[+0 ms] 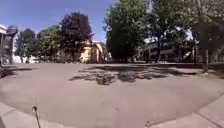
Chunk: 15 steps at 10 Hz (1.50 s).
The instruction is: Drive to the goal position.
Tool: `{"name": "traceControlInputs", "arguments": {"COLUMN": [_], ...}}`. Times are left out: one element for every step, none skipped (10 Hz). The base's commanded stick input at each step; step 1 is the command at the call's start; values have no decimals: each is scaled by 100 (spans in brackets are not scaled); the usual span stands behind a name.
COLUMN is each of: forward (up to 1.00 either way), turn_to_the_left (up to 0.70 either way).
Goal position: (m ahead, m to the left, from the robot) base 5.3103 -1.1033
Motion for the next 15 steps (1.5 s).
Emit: {"name": "traceControlInputs", "arguments": {"forward": [70, 70, 70, 70, 70, 70, 70, 70, 70, 70, 70, 70, 70, 70, 70], "turn_to_the_left": [0, 0, 0, 0, 0, 0, 0, 0, 0, 0, 1, 4, 8, 11, 13]}}
